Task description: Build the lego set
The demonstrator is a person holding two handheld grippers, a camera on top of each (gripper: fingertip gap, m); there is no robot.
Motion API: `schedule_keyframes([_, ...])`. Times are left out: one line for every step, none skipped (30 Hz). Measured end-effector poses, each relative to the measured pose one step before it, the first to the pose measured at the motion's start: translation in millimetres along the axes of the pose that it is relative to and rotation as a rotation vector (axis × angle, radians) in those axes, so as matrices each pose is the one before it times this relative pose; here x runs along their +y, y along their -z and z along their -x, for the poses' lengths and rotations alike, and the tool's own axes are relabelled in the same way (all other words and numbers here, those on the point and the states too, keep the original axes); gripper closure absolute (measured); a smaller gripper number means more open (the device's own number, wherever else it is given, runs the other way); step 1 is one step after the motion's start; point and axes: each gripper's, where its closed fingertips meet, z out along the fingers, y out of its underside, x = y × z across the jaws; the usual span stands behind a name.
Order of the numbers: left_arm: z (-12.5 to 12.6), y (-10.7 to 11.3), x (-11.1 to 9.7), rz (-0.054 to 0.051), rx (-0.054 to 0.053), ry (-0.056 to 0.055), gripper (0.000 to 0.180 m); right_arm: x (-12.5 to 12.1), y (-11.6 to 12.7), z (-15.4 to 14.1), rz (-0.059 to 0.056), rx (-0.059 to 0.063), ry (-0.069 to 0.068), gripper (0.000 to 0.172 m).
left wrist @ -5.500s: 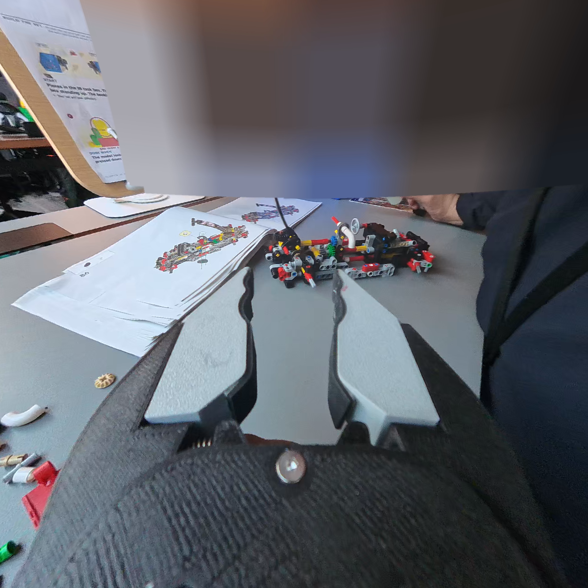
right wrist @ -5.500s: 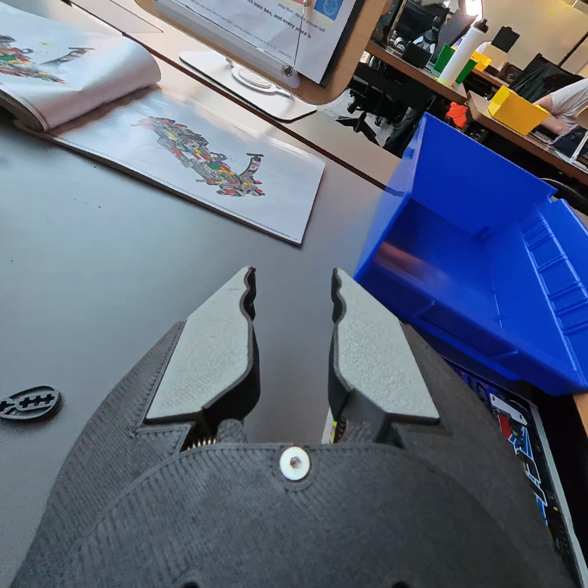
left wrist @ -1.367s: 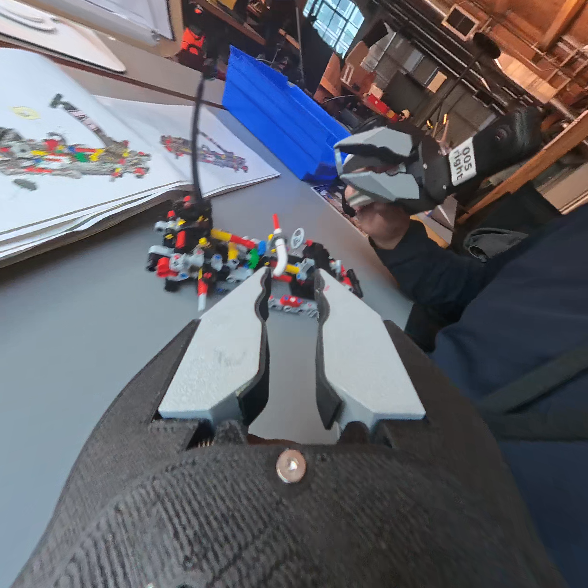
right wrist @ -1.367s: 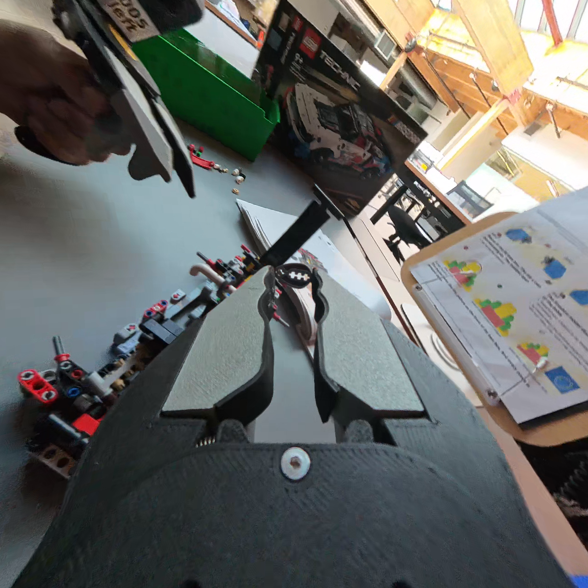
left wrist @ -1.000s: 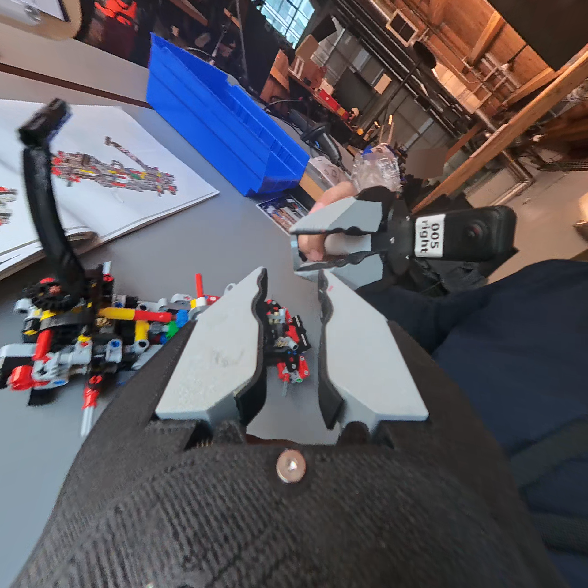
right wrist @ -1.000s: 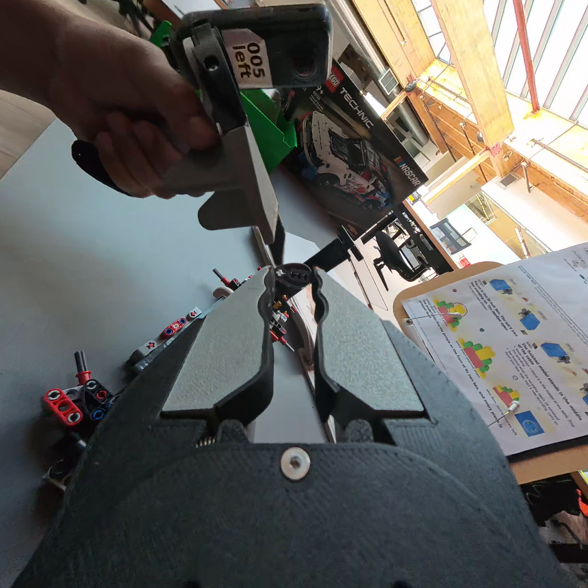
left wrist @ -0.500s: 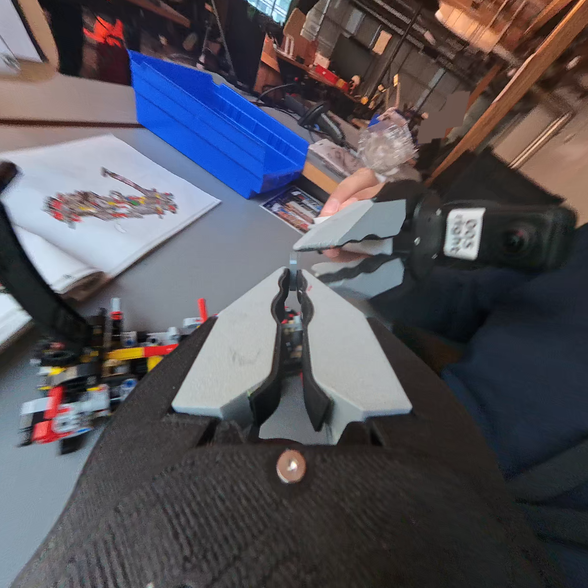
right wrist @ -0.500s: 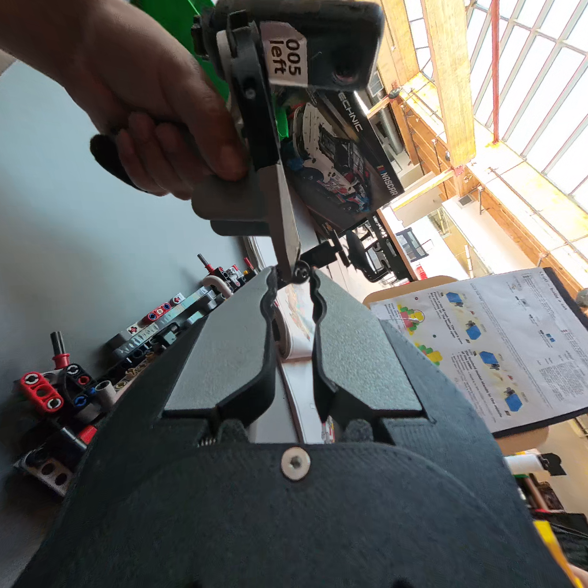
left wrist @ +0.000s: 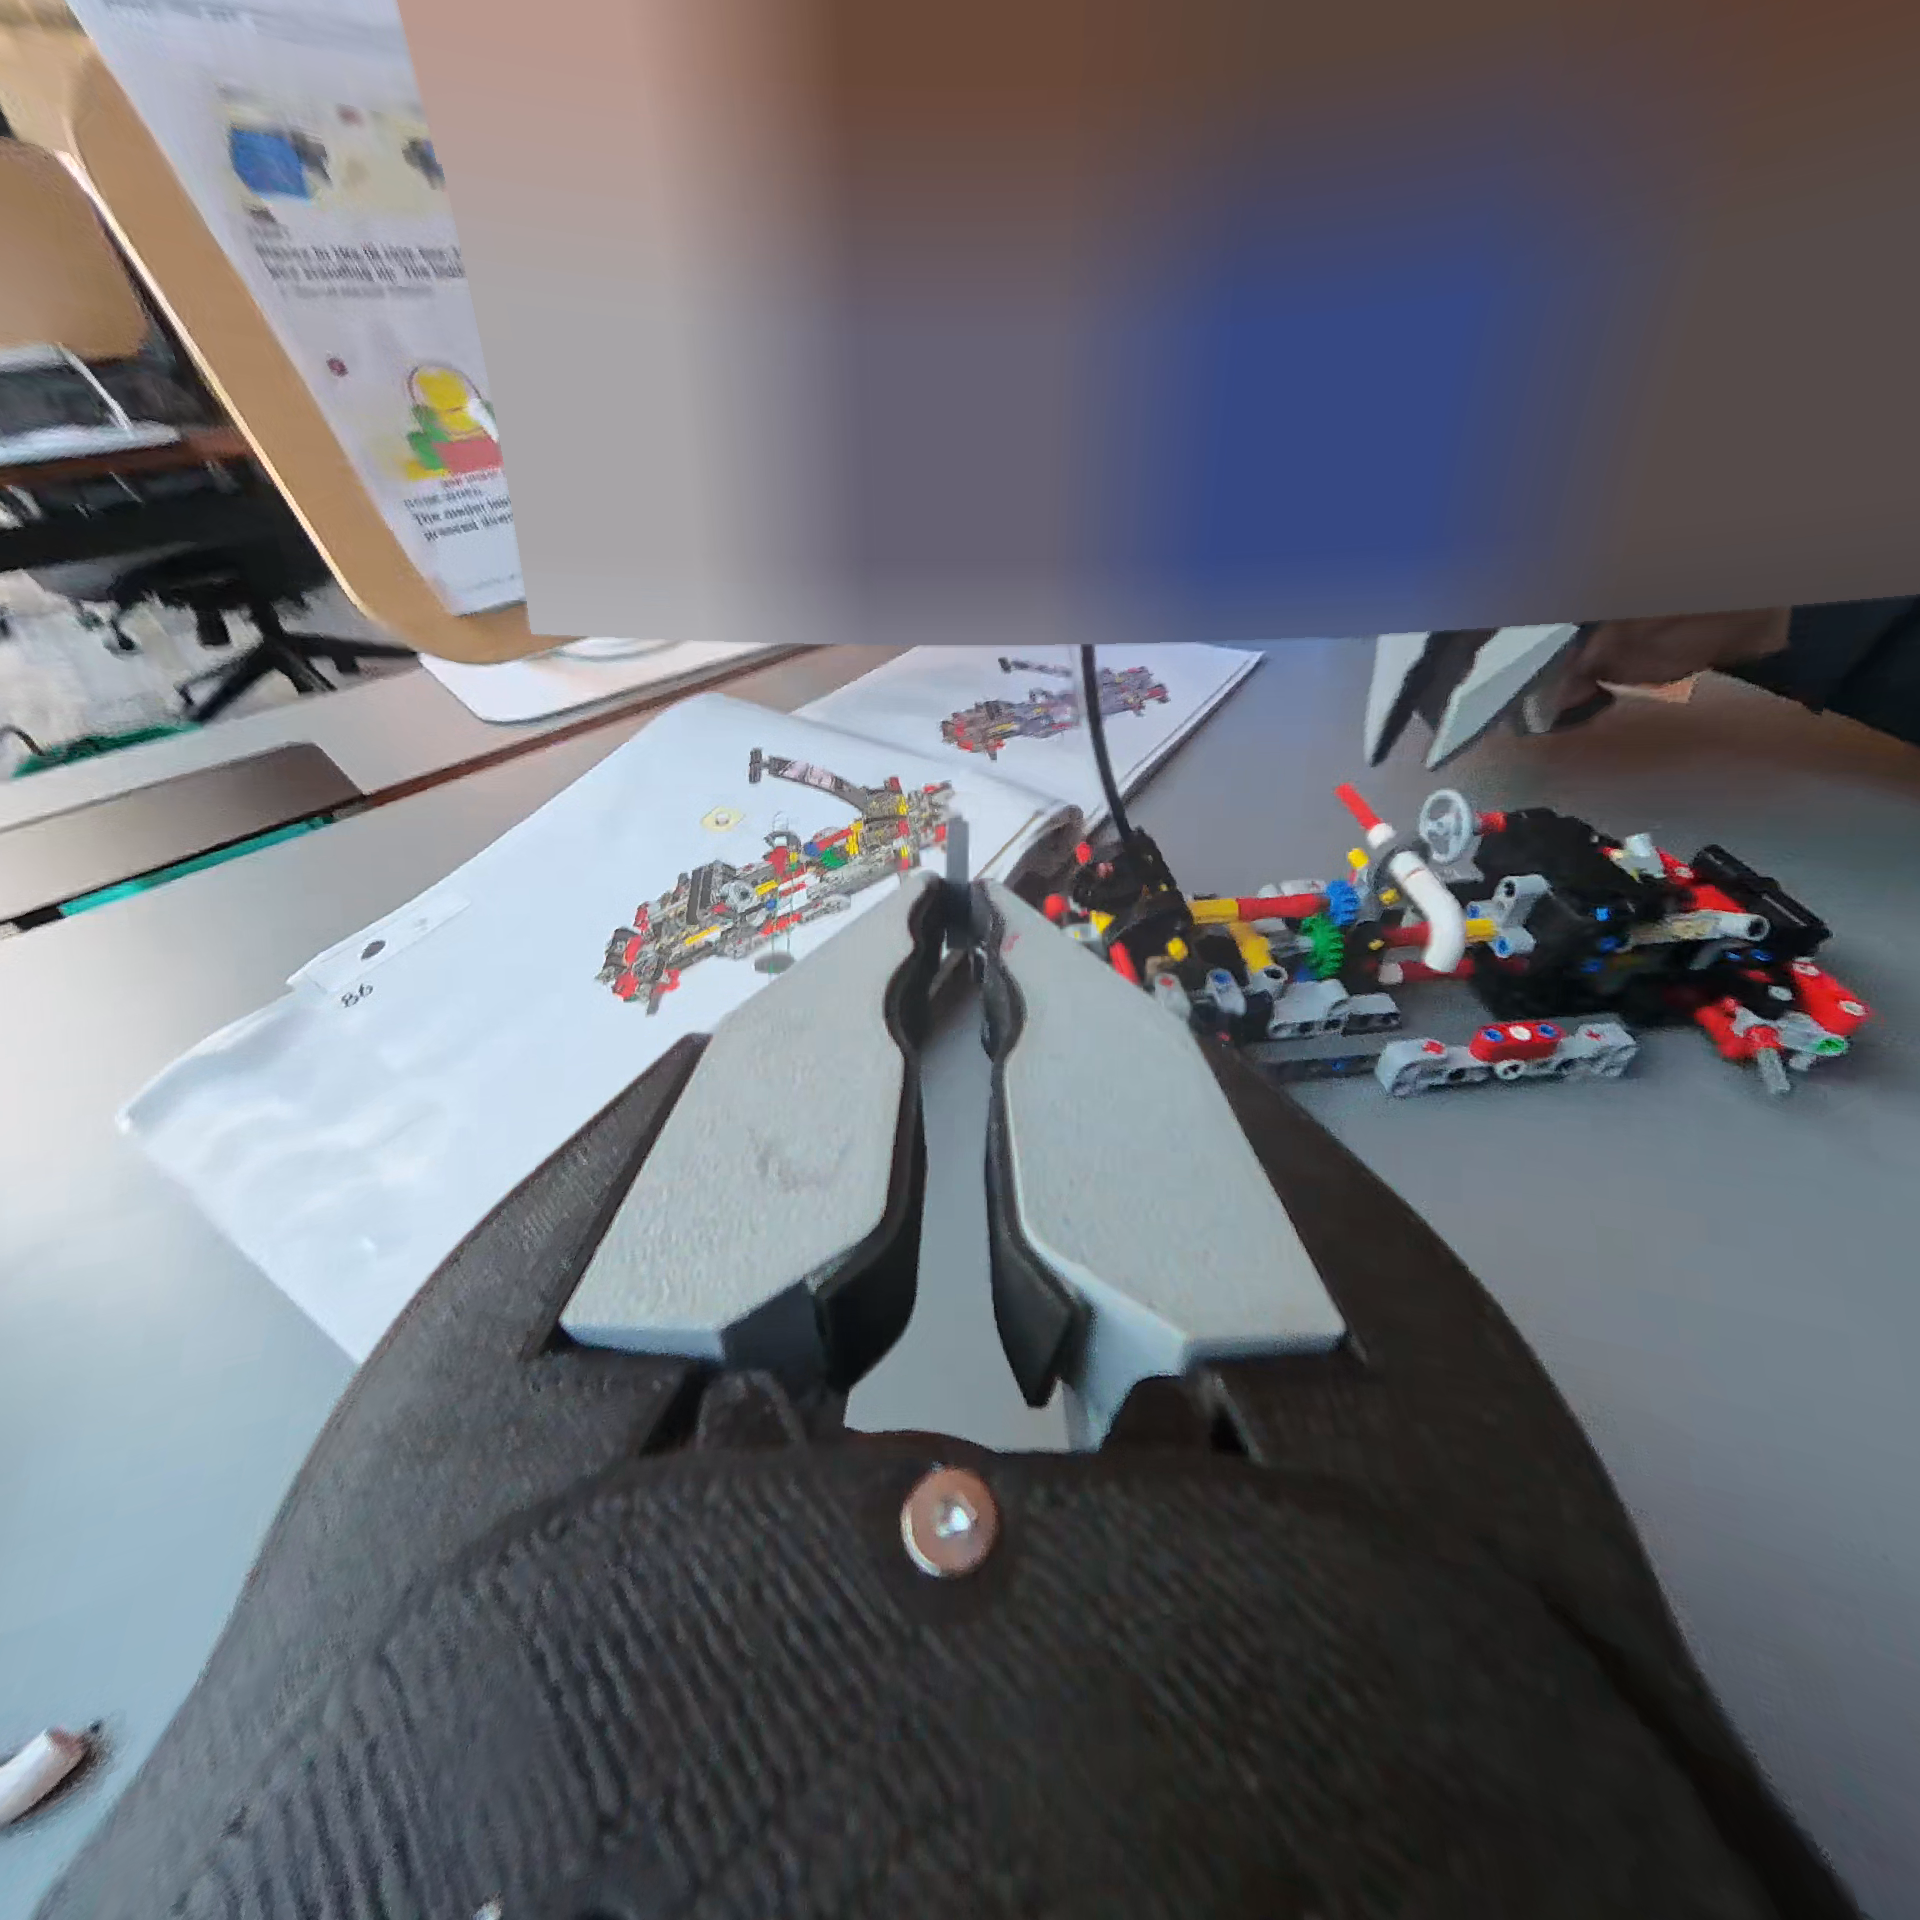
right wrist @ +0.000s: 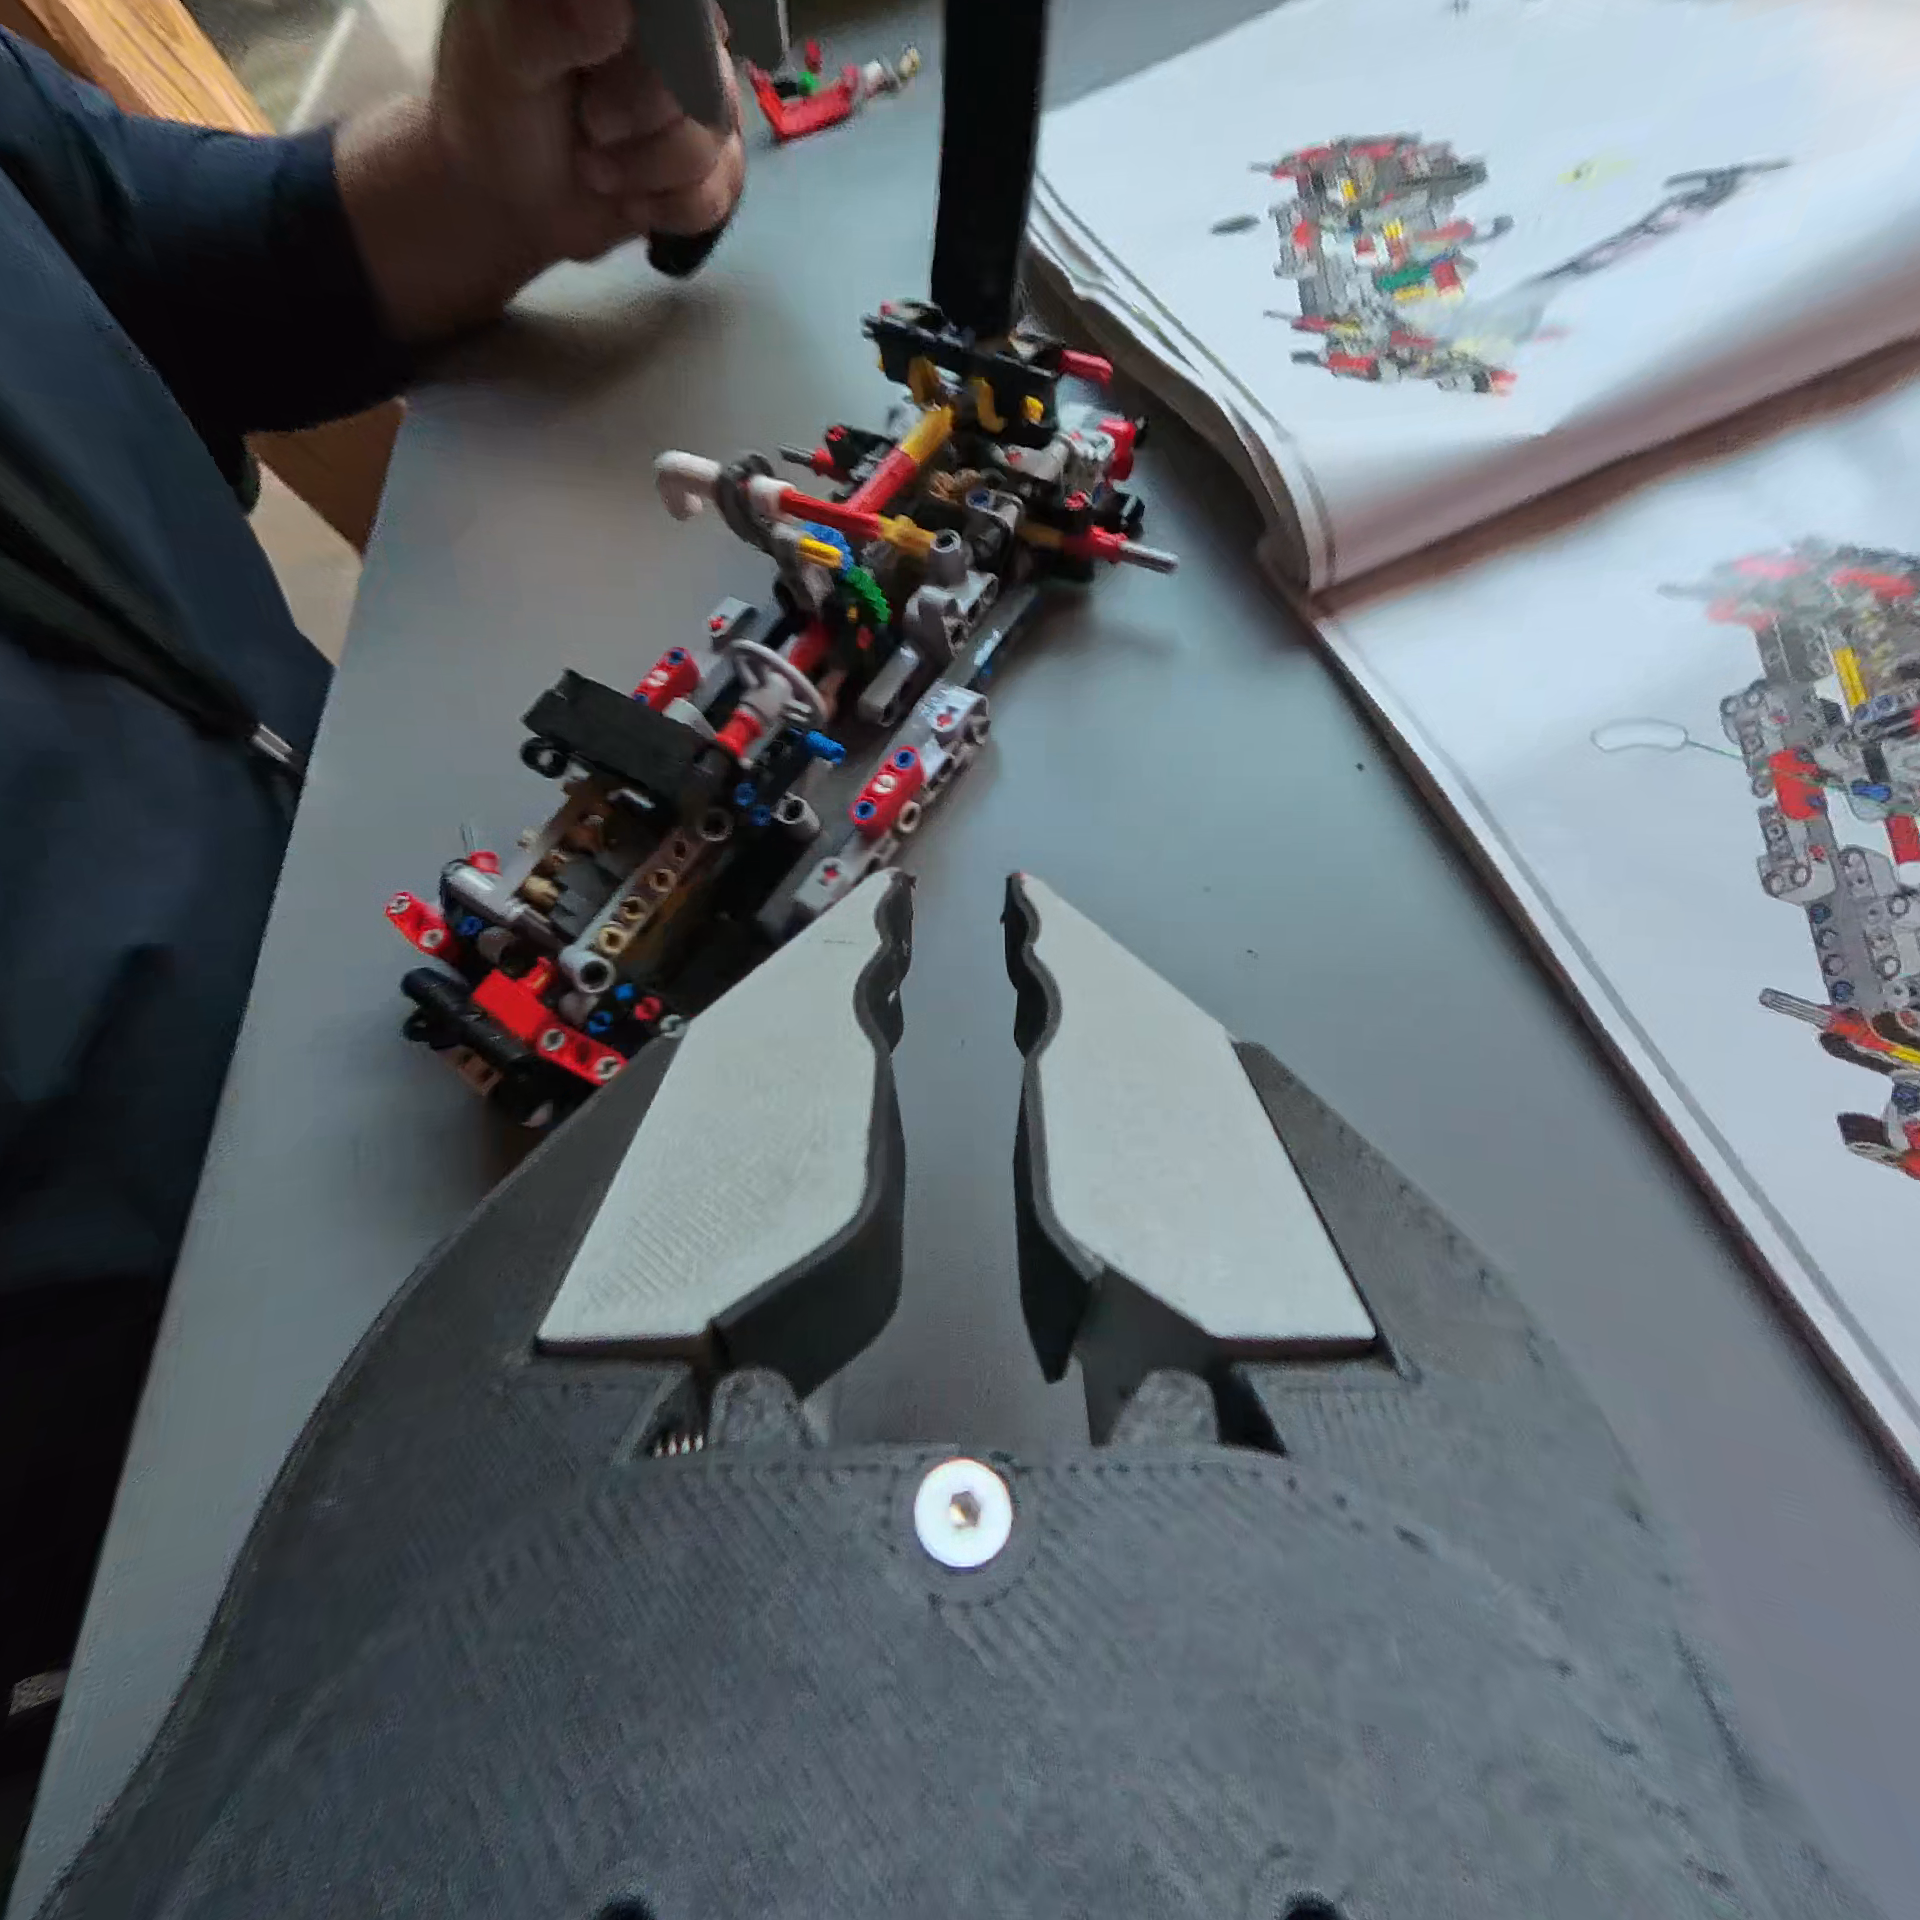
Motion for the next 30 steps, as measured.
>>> schedule_keyframes([1.24, 1.15, -1.78, 0.0009, -0.0088, -0.0107, 0.18, 1.48, -2.62, -5.62, 0.0135, 0.0079, -0.0016, 0.156])
schedule_keyframes([3.07, 2.04, -2.16, -0.014, -0.0277, -0.0139, 0.18, -0.23, -2.67, -4.35, 0.0034, 0.0044, 0.0017, 0.156])
schedule_keyframes([0.17, 1.51, -0.1, 0.0041, -0.008, -0.012, 0.18, -0.83, -2.92, -2.78, -0.0003, -0.0049, -0.0068, 0.156])
schedule_keyframes([1.25, 0.8, 0.8, 0.0071, -0.0141, -0.0099, 0.18, -0.01, -3.22, -0.44, 0.0054, -0.0188, -0.014, 0.157])
schedule_keyframes([1.31, 0.55, 0.79, 0.007, -0.0132, -0.0065, 0.18, 0.59, -3.56, 1.5, 0.008, -0.0283, -0.0119, 0.159])
schedule_keyframes([1.12, 0.54, 0.14, 0.0032, -0.0107, -0.0017, 0.18, 1.18, -3.88, 2.0, 0.008, -0.0265, -0.0058, 0.162])
schedule_keyframes([0.86, 0.48, -0.04, 0.0009, -0.008, -0.0007, 0.18, 2.08, -3.94, 1.53, 0.0123, -0.0188, -0.0018, 0.165])
schedule_keyframes([0.93, 0.37, 0.66, 0.0039, -0.007, 0.0005, 0.18, 3.01, -3.78, 0.5, 0.0193, -0.0089, -0.0028, 0.165])
schedule_keyframes([2.13, -0.29, 2.81, 0.0152, -0.0116, 0.0051, 0.18, 3.76, -2.73, 0.28, 0.0323, -0.0041, -0.0038, 0.165])
schedule_keyframes([3.44, -0.71, 4.34, 0.0248, -0.0161, 0.0093, 0.18, 2.02, -2.14, 1.38, 0.0185, -0.0082, 0.0027, 0.164])
schedule_keyframes([2.58, -0.73, 3.41, 0.0184, -0.0077, 0.0115, 0.18, 0.69, -1.57, 1.83, 0.0091, -0.0081, 0.0039, 0.165])
schedule_keyframes([1.25, -0.19, 1.09, 0.0043, 0.0, 0.0143, 0.18, 0.57, -1.59, 1.98, 0.0095, -0.0092, 0.0046, 0.165])
schedule_keyframes([-0.71, 0.1, -1.04, -0.0076, 0.0104, 0.0109, 0.18, 1.02, -1.69, 2.16, 0.0114, -0.0102, 0.0035, 0.165])
schedule_keyframes([-1.34, 0.24, -1.66, -0.0106, 0.0108, 0.0062, 0.18, 1.88, -1.76, 1.65, 0.0163, -0.0083, 0.0024, 0.165])
schedule_keyframes([-0.53, -0.17, -0.66, -0.0041, 0.0028, 0.0006, 0.18, 1.66, -1.55, 1.21, 0.0137, -0.005, 0.0016, 0.165])
schedule_keyframes([0.47, -0.68, 0.94, 0.0055, -0.0056, -0.0038, 0.18, -0.55, -1.25, 2.23, 0.0008, -0.0089, 0.002, 0.166])
schedule_keyframes([0.36, -0.75, 1.57, 0.0092, -0.0055, -0.007, 0.18, 0.13, -1.46, 2.34, 0.0044, -0.008, 0.003, 0.166])
schedule_keyframes([-0.26, -0.66, 1.34, 0.0066, -0.0016, -0.0076, 0.18, 0.07, -1.58, 2.87, 0.0042, -0.0089, 0.0034, 0.167])
schedule_keyframes([-1.15, -0.41, 0.08, 0.0004, 0.0029, -0.0065, 0.18, 0.39, -1.68, 2.83, 0.0058, -0.0085, 0.0032, 0.169])
schedule_keyframes([-0.79, -0.15, -0.26, -0.0028, 0.0004, -0.0054, 0.18, 0.39, -1.68, 1.62, 0.0063, 0.0013, 0.0039, 0.172])
schedule_keyframes([0.43, -0.18, 0.24, 0.002, -0.0059, -0.0058, 0.18, -0.44, -1.03, 1.79, 0.0, 0.0003, 0.0058, 0.172])
schedule_keyframes([0.38, -0.22, 0.62, 0.0033, -0.0044, -0.0054, 0.18, -0.02, -1.38, 2.55, 0.0022, -0.0056, 0.0028, 0.172])
schedule_keyframes([-0.3, -0.24, 0.47, 0.0028, 0.0007, -0.0016, 0.18, -0.07, -1.73, 3.35, 0.0024, -0.0117, -0.0014, 0.172])
schedule_keyframes([0.1, -0.02, 0.11, 0.0, -0.0004, 0.0007, 0.18, -0.07, -2.12, 3.98, 0.0039, -0.0163, -0.003, 0.172])
schedule_keyframes([0.53, 0.14, -0.38, -0.0025, -0.0027, -0.0006, 0.18, -0.21, -2.6, 4.48, 0.0051, -0.0183, -0.0014, 0.172])
schedule_keyframes([0.77, 0.09, -0.13, -0.0014, -0.0033, -0.0001, 0.18, -0.52, -3.02, 4.7, 0.005, -0.0183, 0.0001, 0.172])
schedule_keyframes([0.15, 0.19, -0.19, -0.0006, 0.0012, 0.0028, 0.18, -0.79, -3.36, 4.47, 0.0047, -0.0167, 0.0005, 0.172])
schedule_keyframes([-0.09, 0.32, -0.48, -0.003, 0.0022, 0.0028, 0.18, -1.0, -3.63, 4.59, 0.0055, -0.0155, 0.0024, 0.172])
schedule_keyframes([0.23, 0.06, -0.05, -0.0005, -0.001, 0.0002, 0.18, -1.15, -3.75, 4.19, 0.0054, -0.0133, 0.0052, 0.172])
schedule_keyframes([0.09, 0.01, 0.19, 0.0015, 0.0, -0.0013, 0.18, -1.5, -3.8, 3.62, 0.0039, -0.0088, 0.0064, 0.172])
